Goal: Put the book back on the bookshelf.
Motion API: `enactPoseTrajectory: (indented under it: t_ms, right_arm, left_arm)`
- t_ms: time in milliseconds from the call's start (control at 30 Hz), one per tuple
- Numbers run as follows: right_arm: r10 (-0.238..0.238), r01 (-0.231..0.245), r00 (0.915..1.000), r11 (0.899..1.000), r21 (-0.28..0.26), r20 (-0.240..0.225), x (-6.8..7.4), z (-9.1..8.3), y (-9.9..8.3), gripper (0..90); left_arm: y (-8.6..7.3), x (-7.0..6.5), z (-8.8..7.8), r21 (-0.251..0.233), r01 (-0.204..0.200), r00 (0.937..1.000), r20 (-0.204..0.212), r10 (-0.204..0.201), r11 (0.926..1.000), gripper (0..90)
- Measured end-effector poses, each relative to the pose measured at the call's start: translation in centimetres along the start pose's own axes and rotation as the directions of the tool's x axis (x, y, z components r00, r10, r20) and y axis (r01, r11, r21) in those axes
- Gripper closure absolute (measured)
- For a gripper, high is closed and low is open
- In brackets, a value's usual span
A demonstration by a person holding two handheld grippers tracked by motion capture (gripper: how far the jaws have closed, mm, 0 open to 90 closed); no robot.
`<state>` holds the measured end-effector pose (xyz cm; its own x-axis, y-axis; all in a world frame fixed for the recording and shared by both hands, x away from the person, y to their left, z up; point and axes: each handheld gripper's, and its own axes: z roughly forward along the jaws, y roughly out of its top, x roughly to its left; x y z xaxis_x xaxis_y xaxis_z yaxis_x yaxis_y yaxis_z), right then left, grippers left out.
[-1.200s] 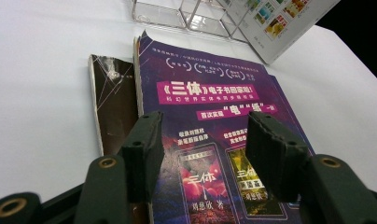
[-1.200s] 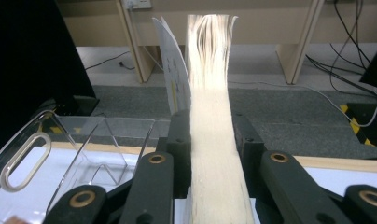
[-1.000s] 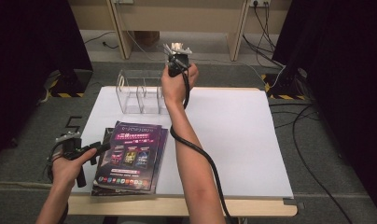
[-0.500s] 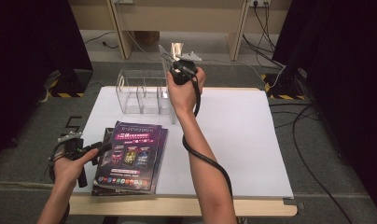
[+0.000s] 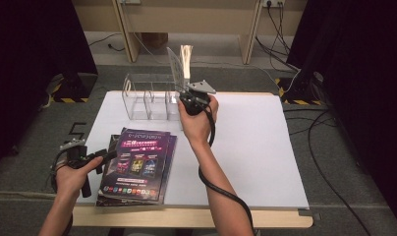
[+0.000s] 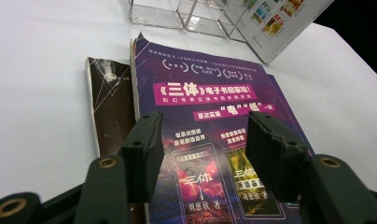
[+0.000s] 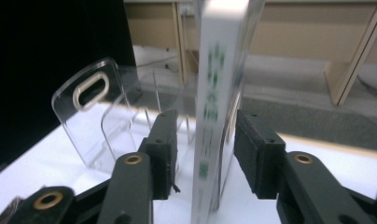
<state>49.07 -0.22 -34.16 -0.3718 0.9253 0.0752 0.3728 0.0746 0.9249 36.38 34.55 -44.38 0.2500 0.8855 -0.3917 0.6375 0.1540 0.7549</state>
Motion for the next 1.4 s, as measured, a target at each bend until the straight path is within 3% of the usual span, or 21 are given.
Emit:
enactPoseTrajectory:
  t_ms: [100,167,233,333,700,1033,1167,1400]
  right_arm:
    - [0.012,-0.012,0.9999,1.000,0.023,0.001,0.0,0.7,-1.2,63.8]
    - [0.013,-0.013,0.9999,0.997,0.072,0.007,0.2,2.0,-1.8,64.1]
    - [0.015,-0.016,0.9998,0.997,0.077,0.010,0.3,2.2,-1.8,64.3]
    - [0.023,-0.028,0.9984,0.994,0.101,0.052,0.4,3.2,-1.7,72.6]
    - [0.050,-0.058,0.9916,0.996,0.065,0.119,1.7,3.8,-1.9,74.2]
    - [0.015,-0.022,0.9935,0.998,0.059,0.113,1.1,3.6,-2.3,71.3]
    - [0.003,-0.008,0.9967,0.997,0.072,0.081,0.7,3.1,-2.4,66.1]
    - [-0.003,-0.001,0.9978,0.998,0.067,0.066,0.5,2.2,-2.5,63.2]
  left_arm:
    - [0.0,0.0,0.0,0.001,0.000,1.0000,0.000,0.000,1.0000,45.5]
    - [0.0,0.0,0.1,0.003,0.001,1.0000,0.000,-0.001,1.0000,45.5]
    - [-0.1,0.0,0.1,0.003,0.000,1.0000,0.002,0.000,1.0000,45.5]
    - [0.0,0.1,0.0,0.002,0.002,1.0000,0.001,-0.002,1.0000,45.5]
    - [-0.1,0.0,0.1,0.003,0.002,1.0000,0.001,-0.002,1.0000,45.5]
    - [-0.2,0.1,0.2,0.007,-0.001,1.0000,-0.002,0.001,1.0000,45.5]
    - [-0.2,-0.1,0.4,0.011,-0.008,1.0000,-0.005,0.008,0.9999,45.5]
    - [-0.4,-0.3,0.6,0.022,-0.028,0.9996,-0.007,0.028,0.9994,45.5]
